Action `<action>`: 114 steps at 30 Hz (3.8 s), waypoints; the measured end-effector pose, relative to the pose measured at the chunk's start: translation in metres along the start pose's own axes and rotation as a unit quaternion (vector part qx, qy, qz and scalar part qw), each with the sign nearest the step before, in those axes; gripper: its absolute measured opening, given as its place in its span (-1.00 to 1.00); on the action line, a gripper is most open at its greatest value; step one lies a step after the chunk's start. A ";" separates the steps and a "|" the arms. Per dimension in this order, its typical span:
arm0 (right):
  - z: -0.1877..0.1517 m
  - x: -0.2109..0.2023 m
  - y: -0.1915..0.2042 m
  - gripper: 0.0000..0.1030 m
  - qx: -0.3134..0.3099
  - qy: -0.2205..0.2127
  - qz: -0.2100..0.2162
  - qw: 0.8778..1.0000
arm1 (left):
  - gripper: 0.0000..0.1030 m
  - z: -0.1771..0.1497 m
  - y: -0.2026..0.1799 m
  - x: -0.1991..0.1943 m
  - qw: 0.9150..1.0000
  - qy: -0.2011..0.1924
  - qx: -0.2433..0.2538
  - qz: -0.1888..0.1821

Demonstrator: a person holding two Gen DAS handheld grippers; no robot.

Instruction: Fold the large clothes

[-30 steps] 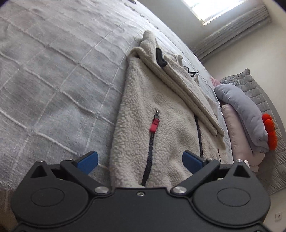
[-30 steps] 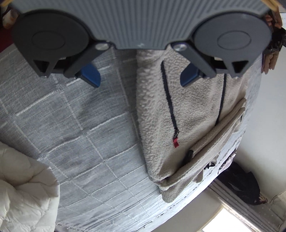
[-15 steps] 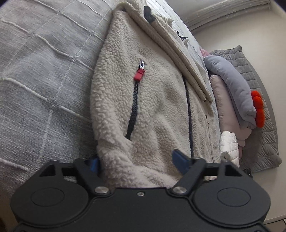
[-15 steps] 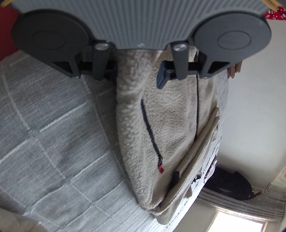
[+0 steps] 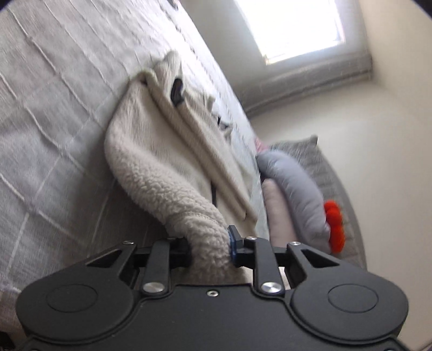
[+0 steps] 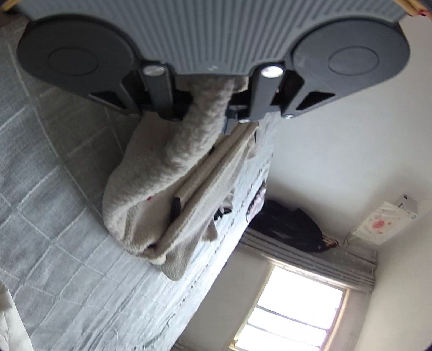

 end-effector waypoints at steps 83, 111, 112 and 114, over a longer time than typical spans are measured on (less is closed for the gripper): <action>0.237 0.446 -0.004 -0.85 -0.332 -0.070 -0.335 0.879 | -0.63 0.297 0.004 0.391 0.870 -0.096 0.333 0.351; 0.109 0.539 0.077 -0.17 -0.473 0.076 -0.261 0.838 | 0.43 0.267 -0.014 0.396 0.861 -0.076 0.387 0.320; 0.115 0.539 0.075 -0.16 -0.455 0.076 -0.252 0.851 | 0.41 0.274 -0.007 0.392 0.864 -0.078 0.380 0.321; 0.127 0.528 0.070 -0.20 -0.417 0.066 -0.222 0.879 | 0.39 0.283 0.000 0.383 0.885 -0.082 0.346 0.300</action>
Point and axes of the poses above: each gripper's, at about its wrist camera, not at the fingertips, and x roughly the way its jaws point, y to its left, z to its top, the point moved 1 cm from there along x, roughly the way its jaws point, and after that the axes turned 2 degrees about x, right-handed, at the moved point
